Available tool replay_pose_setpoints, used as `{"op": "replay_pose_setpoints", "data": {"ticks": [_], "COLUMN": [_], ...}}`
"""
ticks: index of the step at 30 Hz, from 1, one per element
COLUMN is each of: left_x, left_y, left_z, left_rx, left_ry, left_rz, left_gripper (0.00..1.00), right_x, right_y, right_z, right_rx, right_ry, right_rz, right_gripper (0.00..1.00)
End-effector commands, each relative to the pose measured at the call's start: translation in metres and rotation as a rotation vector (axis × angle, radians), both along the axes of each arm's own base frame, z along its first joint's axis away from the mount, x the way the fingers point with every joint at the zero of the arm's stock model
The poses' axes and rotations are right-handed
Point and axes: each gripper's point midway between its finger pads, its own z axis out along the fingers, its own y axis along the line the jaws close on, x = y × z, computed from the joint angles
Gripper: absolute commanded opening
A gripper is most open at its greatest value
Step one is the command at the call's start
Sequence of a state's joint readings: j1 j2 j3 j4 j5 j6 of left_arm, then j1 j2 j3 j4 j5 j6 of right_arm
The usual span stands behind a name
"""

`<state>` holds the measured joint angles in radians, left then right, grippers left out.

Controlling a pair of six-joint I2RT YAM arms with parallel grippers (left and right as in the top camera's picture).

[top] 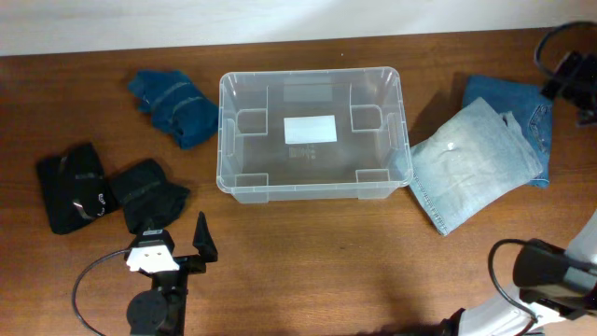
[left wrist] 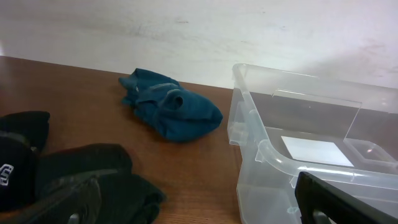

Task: Pack container
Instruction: 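Grasp the light-blue jeans edge with the right gripper and lift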

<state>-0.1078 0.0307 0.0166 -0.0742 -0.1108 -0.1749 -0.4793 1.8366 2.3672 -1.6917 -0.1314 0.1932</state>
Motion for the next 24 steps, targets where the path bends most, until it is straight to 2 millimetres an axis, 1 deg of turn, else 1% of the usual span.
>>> {"op": "replay_pose_setpoints", "data": {"ticks": [1, 3, 5, 9, 11, 14, 18, 19, 20, 21, 24], "left_x": [0.0, 0.0, 0.0, 0.0, 0.0, 0.0, 0.0, 0.0, 0.0, 0.0, 0.0], "left_y": [-0.001, -0.001, -0.001, -0.001, -0.001, -0.001, -0.001, -0.001, -0.001, -0.001, -0.001], "left_z": [-0.002, -0.002, -0.002, -0.002, -0.002, -0.002, -0.002, -0.002, -0.002, -0.002, -0.002], "left_rx": [0.015, 0.015, 0.015, 0.015, 0.015, 0.015, 0.015, 0.015, 0.015, 0.015, 0.015], "left_ry": [0.001, 0.002, 0.001, 0.002, 0.001, 0.001, 0.001, 0.001, 0.002, 0.001, 0.001], "left_rz": [-0.007, -0.007, -0.007, -0.007, -0.007, -0.007, -0.007, -0.007, -0.007, -0.007, -0.007], "left_gripper": [0.99, 0.99, 0.99, 0.99, 0.99, 0.99, 0.99, 0.99, 0.99, 0.99, 0.99], "right_x": [-0.006, -0.007, -0.008, -0.009, -0.013, -0.025, -0.035, -0.033, -0.026, -0.025, -0.029], "right_y": [-0.005, -0.01, -0.016, -0.022, -0.026, -0.031, -0.022, -0.015, -0.003, 0.001, 0.007], "right_z": [-0.031, -0.051, -0.073, -0.109, -0.125, -0.153, -0.187, -0.199, -0.21, -0.215, -0.243], "right_rx": [0.054, 0.072, 0.108, 0.234, 0.268, 0.293, 0.339, 0.369, 0.407, 0.418, 0.421], "right_ry": [0.086, 0.125, 0.153, 0.144, 0.148, 0.185, 0.215, 0.193, 0.134, 0.114, 0.102], "right_rz": [0.011, 0.006, -0.014, -0.033, -0.027, -0.023, 0.024, 0.062, 0.138, 0.165, 0.194], "right_gripper": [0.87, 0.88, 0.93, 0.95, 0.96, 0.96, 0.96, 0.96, 0.97, 0.97, 0.97]}}
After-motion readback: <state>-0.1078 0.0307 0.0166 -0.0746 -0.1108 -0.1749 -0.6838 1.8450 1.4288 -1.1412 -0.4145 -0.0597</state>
